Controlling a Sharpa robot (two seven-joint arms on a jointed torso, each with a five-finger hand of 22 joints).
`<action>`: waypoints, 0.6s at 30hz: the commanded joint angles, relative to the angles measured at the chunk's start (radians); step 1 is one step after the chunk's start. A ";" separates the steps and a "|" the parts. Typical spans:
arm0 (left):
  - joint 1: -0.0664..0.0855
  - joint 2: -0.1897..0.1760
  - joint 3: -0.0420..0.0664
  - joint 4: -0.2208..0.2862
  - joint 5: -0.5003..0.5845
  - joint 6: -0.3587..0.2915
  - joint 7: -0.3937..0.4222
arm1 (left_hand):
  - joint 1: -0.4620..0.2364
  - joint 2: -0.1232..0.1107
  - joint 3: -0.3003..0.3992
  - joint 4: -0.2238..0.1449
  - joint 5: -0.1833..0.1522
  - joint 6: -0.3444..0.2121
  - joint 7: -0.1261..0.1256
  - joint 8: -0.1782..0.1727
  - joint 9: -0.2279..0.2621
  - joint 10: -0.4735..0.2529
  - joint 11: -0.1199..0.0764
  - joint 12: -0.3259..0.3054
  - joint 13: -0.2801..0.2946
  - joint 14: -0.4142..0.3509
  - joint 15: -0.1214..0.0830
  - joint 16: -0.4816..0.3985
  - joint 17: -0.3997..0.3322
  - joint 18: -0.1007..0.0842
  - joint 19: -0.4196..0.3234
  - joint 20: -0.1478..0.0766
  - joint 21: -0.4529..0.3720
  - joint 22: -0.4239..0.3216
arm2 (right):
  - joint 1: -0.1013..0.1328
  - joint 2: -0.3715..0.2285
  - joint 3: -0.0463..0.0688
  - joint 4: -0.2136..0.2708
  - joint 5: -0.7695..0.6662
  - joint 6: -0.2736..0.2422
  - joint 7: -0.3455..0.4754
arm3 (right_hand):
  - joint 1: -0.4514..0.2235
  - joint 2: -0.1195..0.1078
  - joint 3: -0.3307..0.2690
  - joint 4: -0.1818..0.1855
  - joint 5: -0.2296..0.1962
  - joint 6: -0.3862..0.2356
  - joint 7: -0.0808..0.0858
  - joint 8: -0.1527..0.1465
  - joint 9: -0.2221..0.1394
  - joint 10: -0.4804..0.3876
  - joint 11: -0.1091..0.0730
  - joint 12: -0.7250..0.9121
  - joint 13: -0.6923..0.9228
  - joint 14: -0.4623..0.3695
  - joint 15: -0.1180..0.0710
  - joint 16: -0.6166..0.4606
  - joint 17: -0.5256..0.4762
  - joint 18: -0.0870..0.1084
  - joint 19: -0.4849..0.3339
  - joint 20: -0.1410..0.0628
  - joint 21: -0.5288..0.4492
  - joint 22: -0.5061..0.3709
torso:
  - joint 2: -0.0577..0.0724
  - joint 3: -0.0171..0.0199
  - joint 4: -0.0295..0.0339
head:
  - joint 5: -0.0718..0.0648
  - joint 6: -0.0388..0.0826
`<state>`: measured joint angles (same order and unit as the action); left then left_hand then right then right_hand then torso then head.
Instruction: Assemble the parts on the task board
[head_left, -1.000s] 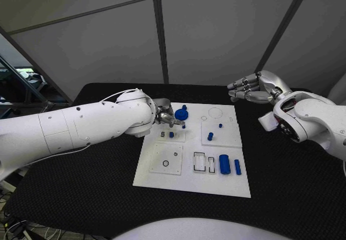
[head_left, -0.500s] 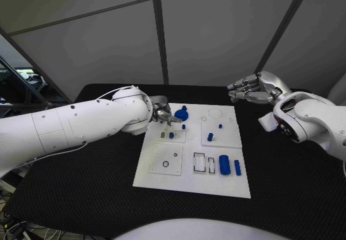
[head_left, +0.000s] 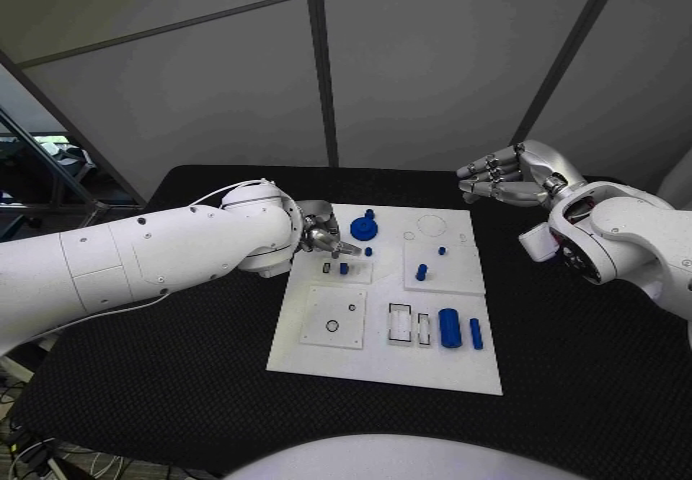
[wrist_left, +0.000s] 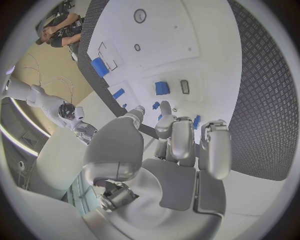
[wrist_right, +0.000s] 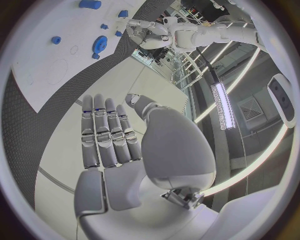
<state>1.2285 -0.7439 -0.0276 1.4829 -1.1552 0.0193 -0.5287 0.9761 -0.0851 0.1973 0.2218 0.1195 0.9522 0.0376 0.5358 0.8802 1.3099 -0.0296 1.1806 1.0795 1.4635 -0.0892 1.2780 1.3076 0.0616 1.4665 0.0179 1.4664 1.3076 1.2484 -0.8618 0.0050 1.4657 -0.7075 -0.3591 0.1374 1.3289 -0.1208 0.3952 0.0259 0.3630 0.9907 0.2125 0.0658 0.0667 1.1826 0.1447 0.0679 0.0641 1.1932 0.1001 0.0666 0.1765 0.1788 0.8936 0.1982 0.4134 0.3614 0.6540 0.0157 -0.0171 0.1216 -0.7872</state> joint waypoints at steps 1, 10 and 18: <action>-0.004 0.000 0.000 0.000 0.003 0.013 -0.006 | 0.010 0.001 -0.007 0.000 0.000 -0.011 0.000 -0.006 -0.003 -0.006 -0.001 -0.005 -0.002 0.047 0.000 0.000 0.044 -0.026 0.041 0.000 -0.007 0.108 | 0.002 0.000 0.001 -0.001 0.005 0.002 0.010 | -0.007 -0.002 -0.002 0.007 0.005 -0.008 0.001 0.002 0.001 -0.007 0.000 0.000 -0.001 -0.004 0.000 -0.005 -0.001 0.000 -0.001 0.005 -0.006 -0.001 | -0.001 0.0002 -0.0018 | 0.000 0.000; -0.011 0.012 -0.009 -0.013 0.003 0.025 -0.006 | 0.015 0.003 -0.014 0.001 0.000 -0.012 0.001 -0.010 -0.006 -0.009 0.000 -0.008 -0.005 0.047 0.001 0.000 0.044 -0.025 0.040 0.001 -0.010 0.104 | 0.002 0.000 0.001 -0.001 0.005 0.003 0.010 | -0.007 -0.002 -0.002 0.007 0.005 -0.008 0.001 0.002 0.001 -0.007 0.000 0.000 -0.001 -0.004 0.000 -0.005 -0.001 0.000 -0.001 0.005 -0.006 -0.001 | 0.001 -0.0001 -0.0016 | 0.001 0.000; -0.013 0.023 -0.019 -0.027 0.003 0.042 -0.007 | 0.024 0.005 -0.021 0.001 0.001 -0.012 0.003 -0.014 -0.009 -0.012 0.002 -0.010 -0.008 0.047 0.003 0.000 0.044 -0.025 0.039 0.002 -0.011 0.103 | 0.002 0.001 0.001 -0.001 0.005 0.005 0.010 | -0.007 -0.002 -0.002 0.007 0.005 -0.008 0.001 0.002 0.001 -0.007 0.000 0.000 -0.001 -0.004 0.000 -0.005 -0.001 0.000 -0.001 0.005 -0.006 -0.001 | 0.001 0.0004 -0.0018 | 0.002 -0.003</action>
<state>1.2151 -0.7221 -0.0457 1.4577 -1.1534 0.0381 -0.5288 0.9900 -0.0842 0.1820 0.2206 0.1194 0.9486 0.0412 0.5263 0.8722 1.3063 -0.0260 1.1753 1.0722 1.4635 -0.0892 1.2780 1.3075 0.0618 1.4665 0.0180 1.4587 1.3075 1.2481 -0.8612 0.0049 1.4645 -0.7073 -0.3588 0.1373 1.3289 -0.1208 0.3952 0.0259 0.3630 0.9907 0.2125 0.0658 0.0667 1.1826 0.1447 0.0679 0.0641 1.1932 0.1001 0.0666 0.1765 0.1788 0.8936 0.1981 0.4134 0.3614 0.6547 0.0157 -0.0188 0.1224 -0.7889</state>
